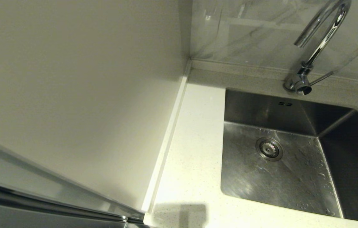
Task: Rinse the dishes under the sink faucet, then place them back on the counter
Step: Put a bowl into the sink
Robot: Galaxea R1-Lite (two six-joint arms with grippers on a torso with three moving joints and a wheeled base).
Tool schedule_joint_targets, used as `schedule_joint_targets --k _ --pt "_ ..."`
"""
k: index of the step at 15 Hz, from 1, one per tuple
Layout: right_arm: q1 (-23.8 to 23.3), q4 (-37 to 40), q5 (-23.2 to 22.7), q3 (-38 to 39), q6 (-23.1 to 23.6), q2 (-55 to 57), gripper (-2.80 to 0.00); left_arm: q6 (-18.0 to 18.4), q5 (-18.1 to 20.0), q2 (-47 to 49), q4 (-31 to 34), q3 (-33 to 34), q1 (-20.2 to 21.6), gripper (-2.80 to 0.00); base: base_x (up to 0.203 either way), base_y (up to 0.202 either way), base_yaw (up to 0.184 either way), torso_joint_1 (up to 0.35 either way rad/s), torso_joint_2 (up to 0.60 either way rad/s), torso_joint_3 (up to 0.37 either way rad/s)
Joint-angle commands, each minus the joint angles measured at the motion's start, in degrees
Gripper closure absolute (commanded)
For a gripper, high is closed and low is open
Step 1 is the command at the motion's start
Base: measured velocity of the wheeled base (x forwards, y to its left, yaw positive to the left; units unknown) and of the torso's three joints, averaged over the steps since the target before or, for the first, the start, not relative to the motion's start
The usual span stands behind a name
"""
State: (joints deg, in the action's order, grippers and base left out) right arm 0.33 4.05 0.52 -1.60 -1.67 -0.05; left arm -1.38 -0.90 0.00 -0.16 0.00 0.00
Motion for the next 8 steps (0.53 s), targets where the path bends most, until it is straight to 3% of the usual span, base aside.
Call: schedule_joint_targets --k 1,8 --pt "0.02 0.00 0.00 -0.07 0.00 0.05 0.00 -0.03 -0.01 -0.18 -0.02 0.00 0.00 0.00 0.000 0.000 0.000 0.000 0.00 0.000" --pt "0.03 0.32 0.70 -1.12 -0.09 0.08 0.00 -0.03 0.01 -0.18 -0.02 0.00 -0.07 0.00 0.000 0.000 0.000 0.000 0.00 0.000"
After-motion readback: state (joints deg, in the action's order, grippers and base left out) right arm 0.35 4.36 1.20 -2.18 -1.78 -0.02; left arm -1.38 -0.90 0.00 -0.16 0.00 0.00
